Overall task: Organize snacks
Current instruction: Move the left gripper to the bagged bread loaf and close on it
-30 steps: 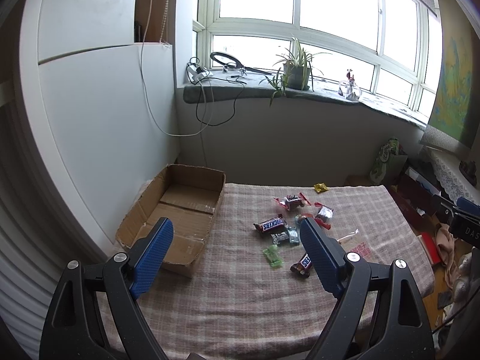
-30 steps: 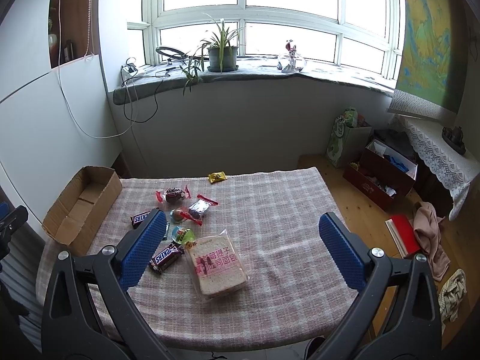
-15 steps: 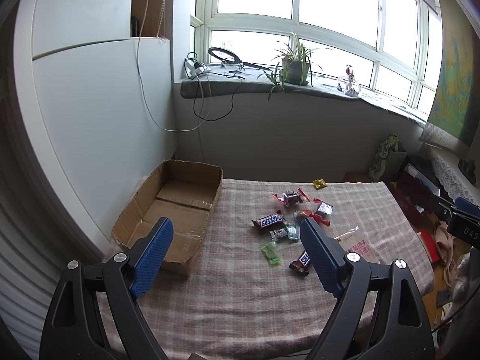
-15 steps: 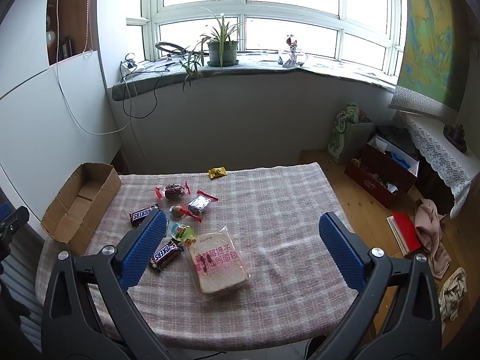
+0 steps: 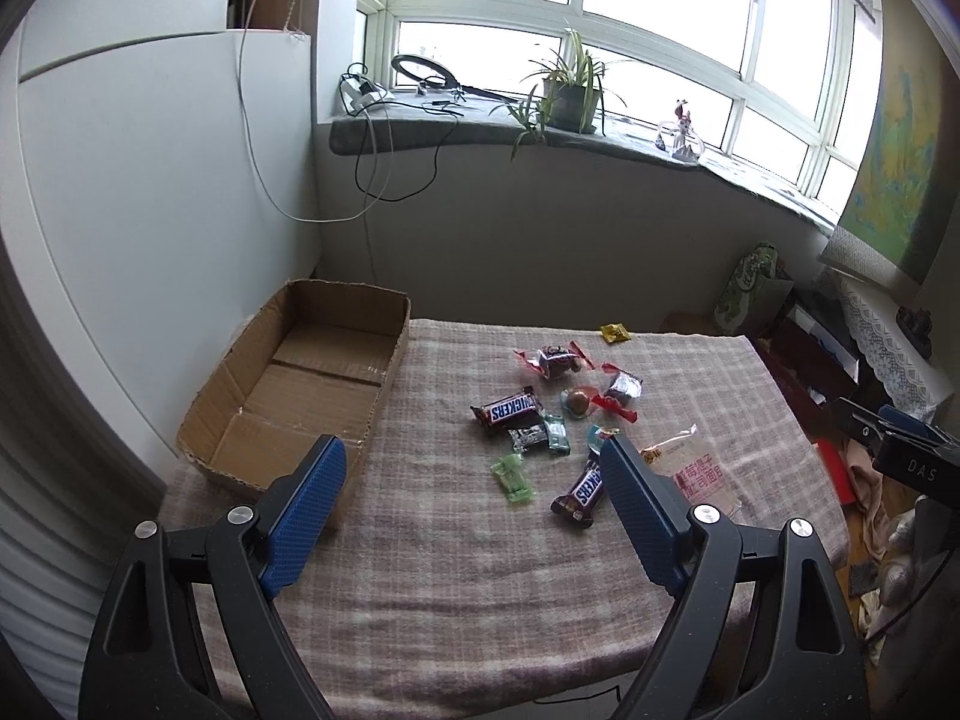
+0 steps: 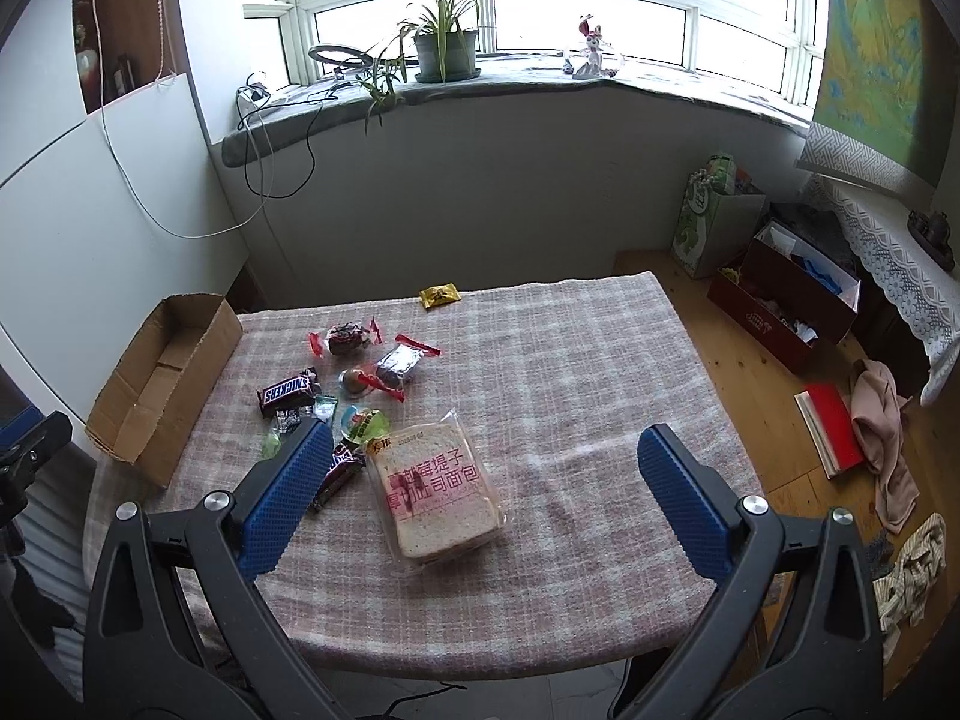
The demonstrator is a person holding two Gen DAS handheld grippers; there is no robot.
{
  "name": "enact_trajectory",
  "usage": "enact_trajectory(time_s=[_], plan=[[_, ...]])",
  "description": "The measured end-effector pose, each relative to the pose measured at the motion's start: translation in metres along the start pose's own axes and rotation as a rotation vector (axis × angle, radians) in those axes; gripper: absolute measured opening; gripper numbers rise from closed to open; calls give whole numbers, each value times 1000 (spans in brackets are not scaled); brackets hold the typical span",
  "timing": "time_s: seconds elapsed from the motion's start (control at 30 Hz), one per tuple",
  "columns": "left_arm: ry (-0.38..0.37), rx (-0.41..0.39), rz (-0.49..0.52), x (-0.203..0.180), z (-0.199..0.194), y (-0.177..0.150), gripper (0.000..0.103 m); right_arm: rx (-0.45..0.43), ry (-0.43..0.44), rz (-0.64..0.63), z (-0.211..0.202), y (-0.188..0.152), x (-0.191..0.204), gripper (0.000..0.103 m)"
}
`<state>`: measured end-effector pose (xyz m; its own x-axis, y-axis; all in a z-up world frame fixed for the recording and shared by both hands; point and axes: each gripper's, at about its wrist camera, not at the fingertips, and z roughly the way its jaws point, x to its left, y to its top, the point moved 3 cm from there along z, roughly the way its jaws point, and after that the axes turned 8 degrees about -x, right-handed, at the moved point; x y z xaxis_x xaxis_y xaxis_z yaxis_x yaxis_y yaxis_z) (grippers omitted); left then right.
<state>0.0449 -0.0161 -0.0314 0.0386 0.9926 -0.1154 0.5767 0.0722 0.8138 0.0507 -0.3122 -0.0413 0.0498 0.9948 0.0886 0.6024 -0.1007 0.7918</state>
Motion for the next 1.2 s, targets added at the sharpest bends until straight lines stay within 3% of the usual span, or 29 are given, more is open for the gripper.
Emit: enact_trajectory(time_s=[0.43, 0.73, 0.83, 1.03, 1.2], plan=[[-132, 132, -91, -3, 32, -16, 87, 167, 150, 150, 41, -27, -21, 103], [-231, 202, -113, -23, 56, -25, 85, 244, 223, 172, 65, -41, -28, 103], [-267, 238, -110, -33, 68, -31, 85, 278, 267, 189, 77, -42, -32, 96], [-358, 309, -86, -62, 89, -45, 81, 339, 341, 191, 104, -41, -33, 95], [-438, 398, -140, -81, 111, -61, 73, 410, 400, 184, 130, -43, -30, 88]])
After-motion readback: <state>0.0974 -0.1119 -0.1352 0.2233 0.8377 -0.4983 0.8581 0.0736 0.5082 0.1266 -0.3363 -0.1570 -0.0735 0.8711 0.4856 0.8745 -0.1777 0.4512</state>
